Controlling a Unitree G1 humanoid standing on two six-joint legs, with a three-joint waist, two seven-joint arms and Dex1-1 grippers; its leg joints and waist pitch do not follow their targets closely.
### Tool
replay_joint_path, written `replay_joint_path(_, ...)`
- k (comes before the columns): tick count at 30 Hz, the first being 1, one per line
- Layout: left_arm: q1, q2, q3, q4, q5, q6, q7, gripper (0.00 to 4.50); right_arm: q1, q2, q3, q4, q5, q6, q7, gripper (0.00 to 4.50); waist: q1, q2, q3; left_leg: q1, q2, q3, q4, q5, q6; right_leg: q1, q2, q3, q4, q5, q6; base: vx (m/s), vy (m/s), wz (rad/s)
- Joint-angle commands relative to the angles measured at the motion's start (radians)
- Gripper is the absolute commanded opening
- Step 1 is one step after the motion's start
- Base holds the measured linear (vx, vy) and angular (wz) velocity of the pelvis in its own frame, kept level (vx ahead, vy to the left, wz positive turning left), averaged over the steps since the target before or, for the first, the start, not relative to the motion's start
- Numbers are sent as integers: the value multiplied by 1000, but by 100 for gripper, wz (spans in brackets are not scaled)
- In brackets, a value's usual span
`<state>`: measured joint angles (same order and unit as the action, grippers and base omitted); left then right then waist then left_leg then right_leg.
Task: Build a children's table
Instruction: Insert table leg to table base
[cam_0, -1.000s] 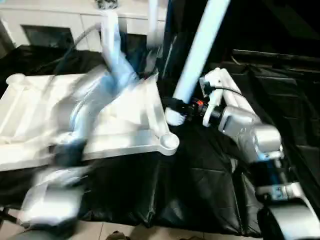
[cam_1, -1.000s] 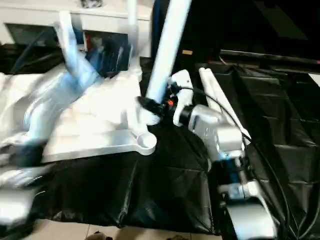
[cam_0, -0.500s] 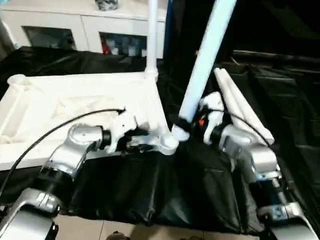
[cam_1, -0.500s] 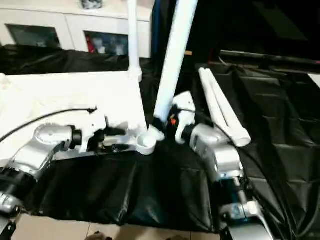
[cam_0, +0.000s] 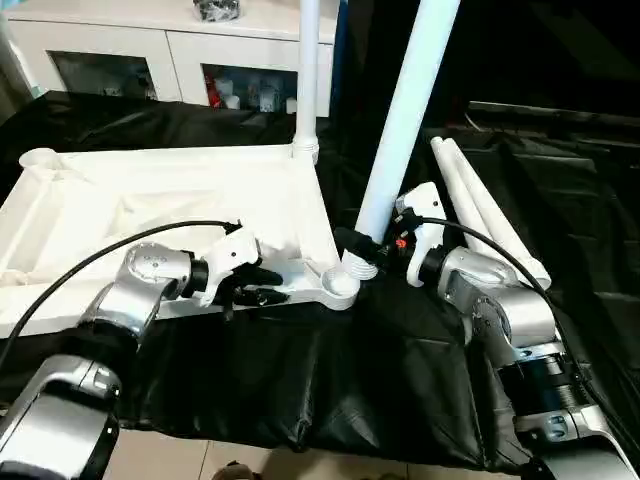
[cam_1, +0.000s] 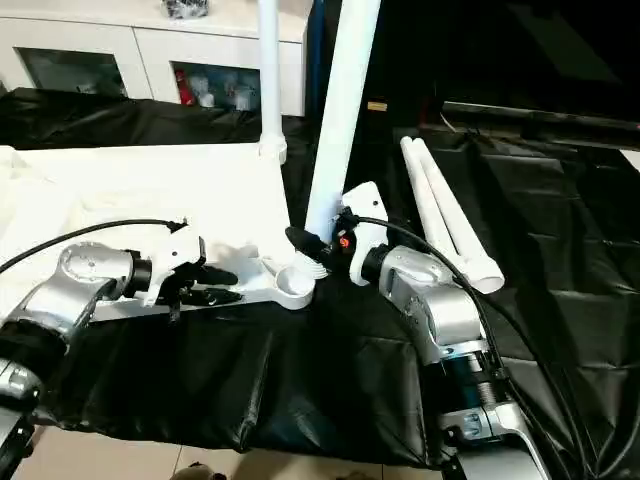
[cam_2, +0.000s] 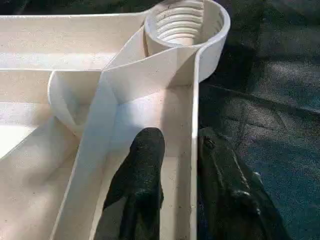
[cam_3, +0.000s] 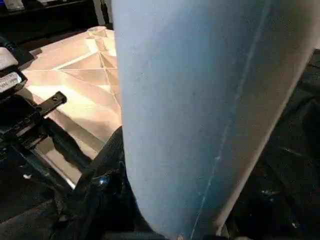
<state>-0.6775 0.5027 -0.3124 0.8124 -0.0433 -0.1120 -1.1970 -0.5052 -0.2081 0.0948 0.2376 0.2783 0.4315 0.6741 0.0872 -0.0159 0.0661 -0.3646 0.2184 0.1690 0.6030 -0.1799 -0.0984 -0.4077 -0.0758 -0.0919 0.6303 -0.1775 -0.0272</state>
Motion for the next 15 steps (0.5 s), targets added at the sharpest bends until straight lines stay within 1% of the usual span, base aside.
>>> replay_joint_path(1,-19,6,-2,36,20,-17,-11,95,-4,-2,-4,-22,10,7,7,191,-1,19,-81,13,8,1,-70,-209,-33,63,-64,58,-78,-197,-176,0,0,0)
replay_joint_path(3,-29,3,3,61,24,-25,-30,81,-11,0,1,-10,10,7,15,191,-1,20,-81,12,8,0,-71,-210,-33,63,-65,57,-81,-224,-167,0,0,0)
replay_joint_path(4,-29,3,3,61,24,-25,-30,81,-11,0,1,-10,10,7,15,191,-1,19,-80,12,9,-1,-72,-211,-34,63,-65,57,-80,-227,-166,0,0,0)
replay_joint_path(5,-31,2,4,67,26,-28,-32,65,-13,1,3,-4,9,5,17,191,-2,19,-81,14,9,0,-71,-214,-34,61,-66,57,-82,-232,-165,0,0,0)
replay_joint_path(7,-33,3,3,70,29,-27,-39,47,-17,2,8,2,9,4,24,191,-2,19,-80,13,10,0,-71,-212,-33,61,-66,57,-82,-235,-166,0,0,0)
replay_joint_path(9,-34,3,1,74,31,-22,-47,43,-23,5,12,15,6,0,27,191,-2,20,-80,14,11,-1,-72,-214,-33,59,-66,57,-82,-236,-170,0,0,0)
replay_joint_path(10,-35,3,1,76,32,-22,-50,34,-24,6,13,18,6,-1,28,191,-2,20,-79,15,11,-1,-72,-217,-33,59,-66,56,-83,-239,-170,0,0,0)
replay_joint_path(11,-36,3,2,74,30,-16,-57,21,-29,8,18,29,3,-4,32,191,-2,17,-80,15,11,-1,-72,-219,-33,60,-67,56,-82,-243,-170,0,0,0)
replay_joint_path(12,-35,3,3,70,27,-13,-63,10,-33,9,21,38,0,-7,36,191,-2,18,-80,14,11,-1,-72,-218,-32,60,-67,57,-82,-244,-171,0,0,0)
replay_joint_path(13,-34,-4,7,58,14,-6,-73,5,-38,10,24,50,-4,-12,40,191,-1,14,-80,14,12,0,-72,-214,-32,60,-68,56,-81,-242,-172,0,0,0)
replay_joint_path(14,-33,-10,10,49,5,-2,-81,5,-42,11,26,58,-6,-14,44,191,-1,14,-80,13,12,-1,-72,-209,-32,60,-68,57,-80,-238,-175,0,0,0)
replay_joint_path(15,-31,-16,11,36,-4,1,-89,2,-45,12,26,66,-8,-18,45,191,-1,14,-81,13,12,0,-72,-198,-29,60,-67,57,-78,-214,-181,0,0,0)
